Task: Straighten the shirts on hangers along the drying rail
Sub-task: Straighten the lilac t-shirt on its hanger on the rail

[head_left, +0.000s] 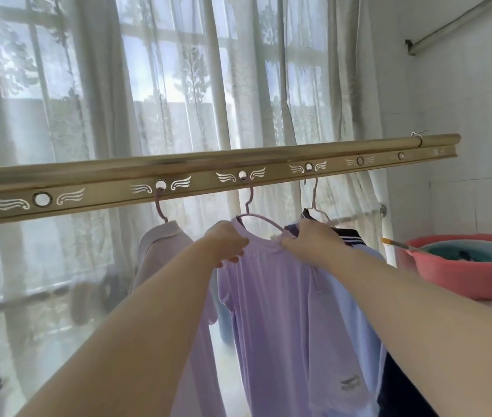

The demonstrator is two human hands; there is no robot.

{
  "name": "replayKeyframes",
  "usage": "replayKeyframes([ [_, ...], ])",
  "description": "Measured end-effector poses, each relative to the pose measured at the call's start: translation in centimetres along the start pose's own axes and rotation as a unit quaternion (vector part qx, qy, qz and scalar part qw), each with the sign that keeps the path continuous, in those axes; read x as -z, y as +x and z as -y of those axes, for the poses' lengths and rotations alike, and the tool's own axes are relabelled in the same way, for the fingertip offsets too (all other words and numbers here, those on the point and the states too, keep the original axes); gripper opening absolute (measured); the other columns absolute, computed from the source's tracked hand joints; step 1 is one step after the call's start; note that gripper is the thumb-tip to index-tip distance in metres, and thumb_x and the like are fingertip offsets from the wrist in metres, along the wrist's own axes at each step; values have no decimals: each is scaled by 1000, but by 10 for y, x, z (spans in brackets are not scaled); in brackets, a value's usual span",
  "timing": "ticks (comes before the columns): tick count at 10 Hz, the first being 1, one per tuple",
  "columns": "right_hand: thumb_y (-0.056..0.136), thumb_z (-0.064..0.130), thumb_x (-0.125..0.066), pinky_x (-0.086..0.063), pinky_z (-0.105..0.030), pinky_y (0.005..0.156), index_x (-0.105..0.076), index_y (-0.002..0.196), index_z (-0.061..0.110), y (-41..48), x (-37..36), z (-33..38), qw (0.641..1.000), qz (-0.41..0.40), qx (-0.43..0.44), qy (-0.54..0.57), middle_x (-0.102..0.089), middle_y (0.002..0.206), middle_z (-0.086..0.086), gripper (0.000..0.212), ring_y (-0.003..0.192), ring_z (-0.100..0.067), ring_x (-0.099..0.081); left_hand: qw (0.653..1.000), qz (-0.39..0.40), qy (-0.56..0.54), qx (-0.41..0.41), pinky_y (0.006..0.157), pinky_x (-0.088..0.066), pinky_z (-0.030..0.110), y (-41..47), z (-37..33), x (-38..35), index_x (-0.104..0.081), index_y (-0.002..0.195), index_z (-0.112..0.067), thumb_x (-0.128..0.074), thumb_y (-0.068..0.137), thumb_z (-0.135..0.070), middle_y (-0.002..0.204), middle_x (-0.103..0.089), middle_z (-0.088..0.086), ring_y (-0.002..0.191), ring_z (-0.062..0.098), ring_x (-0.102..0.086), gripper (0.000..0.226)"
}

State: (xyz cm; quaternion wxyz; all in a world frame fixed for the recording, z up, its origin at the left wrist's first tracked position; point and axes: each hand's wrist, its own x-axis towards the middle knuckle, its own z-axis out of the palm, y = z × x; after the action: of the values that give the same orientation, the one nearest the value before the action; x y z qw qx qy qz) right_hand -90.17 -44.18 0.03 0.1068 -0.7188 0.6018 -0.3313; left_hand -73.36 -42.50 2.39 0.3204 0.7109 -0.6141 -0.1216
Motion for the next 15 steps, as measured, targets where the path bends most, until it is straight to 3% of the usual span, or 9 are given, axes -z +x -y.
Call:
replayKeyframes([
  [2, 90, 43, -52, -35, -26, 53, -52, 86, 14, 14, -15, -18, 995, 38, 54, 70, -54, 78, -3, 29, 71, -20, -51, 982, -23, -185, 2, 63, -50, 30, 15, -28, -26, -58, 96, -8, -48, 97, -18, 85, -66, 4, 69, 13, -61, 14],
  [4, 83, 43, -59, -39, -25, 61, -61, 80, 10, 25, -19, -16, 982, 96, 99, 128, -52, 72, -1, 33, 68, -15, -51, 954, -14, -296, 37, 60, -51, 27, 38, -40, -38, -62, 103, 0, -53, 93, -18, 84, -72, 9, 68, 15, -64, 23],
  [6, 87, 50, -56, -50, -23, 69, -67, 107, 14, 27, -17, -13, 973, 160, 103, 131, -69, 105, -7, 43, 89, -16, -63, 955, -20, -295, 33, 60, -50, 27, 54, -37, -42, -60, 106, 1, -53, 93, -15, 81, -72, 8, 63, 14, -61, 22],
  [7, 89, 56, -50, -52, -25, 75, -65, 112, 14, 28, -21, -10, 971, 173, 103, 131, -69, 110, -5, 50, 95, -16, -66, 959, -24, -279, 39, 56, -48, 27, 60, -35, -43, -60, 88, -1, -51, 93, -8, 72, -67, 5, 61, 15, -59, 12],
  [8, 91, 57, -45, -50, -23, 70, -64, 113, 15, 30, -22, -8, 964, 198, 103, 143, -70, 103, 2, 51, 84, -9, -67, 964, -35, -261, 31, 52, -43, 26, 66, -36, -43, -48, 70, -10, -47, 95, -5, 65, -56, 3, 53, 15, -52, 26],
  [10, 89, 63, -44, -52, -26, 75, -65, 112, 19, 46, -21, -8, 953, 252, 93, 139, -73, 102, 2, 54, 88, -11, -71, 964, -42, -252, 73, 62, -46, 28, 76, -31, -38, -59, 84, -5, -48, 94, -8, 67, -67, 3, 58, 14, -57, 15],
  [12, 94, 44, -48, -50, -26, 74, -67, 107, 14, 72, -15, -16, 959, 222, 96, 148, -74, 98, -1, 38, 83, -12, -70, 953, -113, -259, 106, 55, -45, 26, 94, -33, -41, -63, 85, -3, -47, 91, -6, 53, -64, 4, 54, 17, -57, 17],
  [14, 92, 24, -53, -50, -25, 73, -69, 105, 14, 83, -30, -25, 961, 216, 112, 135, -74, 91, 0, 22, 78, -9, -69, 940, -169, -285, 84, 51, -43, 22, 99, -32, -37, -56, 68, -5, -44, 94, -3, 61, -59, 1, 53, 10, -54, 28],
  [15, 91, 19, -53, -51, -26, 72, -69, 106, 14, 86, -32, -28, 963, 202, 104, 142, -74, 95, -2, 22, 82, -12, -70, 931, -190, -306, 58, 50, -41, 23, 80, -39, -32, -56, 85, -5, -44, 92, -5, 67, -57, 1, 54, 12, -52, 14],
])
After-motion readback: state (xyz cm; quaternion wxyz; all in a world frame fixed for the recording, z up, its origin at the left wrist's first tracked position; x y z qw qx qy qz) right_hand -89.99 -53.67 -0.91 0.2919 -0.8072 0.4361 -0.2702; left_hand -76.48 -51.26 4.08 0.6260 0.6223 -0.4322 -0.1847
